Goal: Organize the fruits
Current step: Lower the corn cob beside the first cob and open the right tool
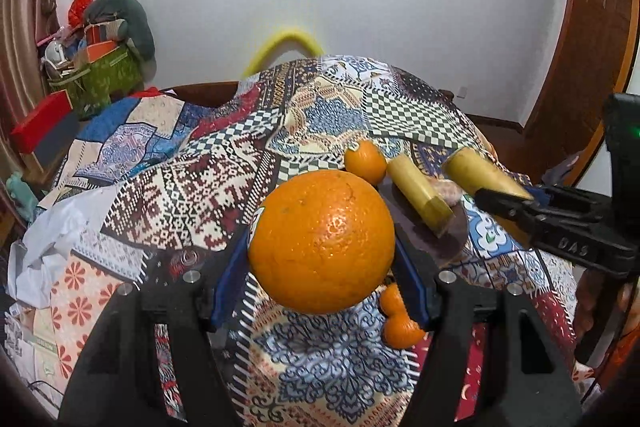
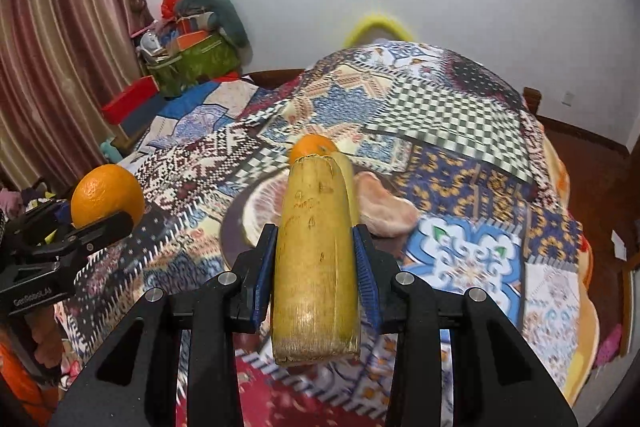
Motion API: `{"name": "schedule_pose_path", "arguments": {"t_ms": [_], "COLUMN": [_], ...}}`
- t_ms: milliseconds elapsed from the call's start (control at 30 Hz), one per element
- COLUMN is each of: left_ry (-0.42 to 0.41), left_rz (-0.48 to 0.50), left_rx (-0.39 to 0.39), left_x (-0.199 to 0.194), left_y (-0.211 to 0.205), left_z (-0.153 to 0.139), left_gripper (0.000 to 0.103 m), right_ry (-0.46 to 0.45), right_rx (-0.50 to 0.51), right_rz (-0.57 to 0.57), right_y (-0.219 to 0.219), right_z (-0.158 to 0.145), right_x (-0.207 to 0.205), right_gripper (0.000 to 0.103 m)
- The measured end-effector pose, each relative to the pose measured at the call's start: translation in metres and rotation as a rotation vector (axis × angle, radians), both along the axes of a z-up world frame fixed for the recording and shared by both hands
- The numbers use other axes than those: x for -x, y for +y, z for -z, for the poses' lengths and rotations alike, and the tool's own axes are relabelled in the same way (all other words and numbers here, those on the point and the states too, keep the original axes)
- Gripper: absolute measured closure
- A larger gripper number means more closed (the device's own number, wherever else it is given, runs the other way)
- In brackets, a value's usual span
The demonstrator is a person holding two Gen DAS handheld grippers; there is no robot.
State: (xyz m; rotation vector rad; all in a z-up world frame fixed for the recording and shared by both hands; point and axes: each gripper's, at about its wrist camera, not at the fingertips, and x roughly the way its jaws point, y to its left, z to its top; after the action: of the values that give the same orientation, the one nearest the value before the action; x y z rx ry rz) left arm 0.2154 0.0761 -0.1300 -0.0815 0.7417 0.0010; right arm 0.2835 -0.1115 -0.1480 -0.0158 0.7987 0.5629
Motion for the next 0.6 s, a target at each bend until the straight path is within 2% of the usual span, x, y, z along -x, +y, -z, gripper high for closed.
{"name": "schedule_pose_path", "arguments": {"t_ms": [600], "left_ry": [0.058], "left_rz": [-0.031], "left_rx": [0.036], "left_x": [-0.043], "left_y": [0.031], "left_z": [0.04], "left_gripper": [0.037], "right_ry": [0.074], "right_rx": [0.079], "right_rz": [-0.066], "right_y": [0.061], "right_z": [0.041], "right_x": [-0.053], "right_gripper": [0.069]}}
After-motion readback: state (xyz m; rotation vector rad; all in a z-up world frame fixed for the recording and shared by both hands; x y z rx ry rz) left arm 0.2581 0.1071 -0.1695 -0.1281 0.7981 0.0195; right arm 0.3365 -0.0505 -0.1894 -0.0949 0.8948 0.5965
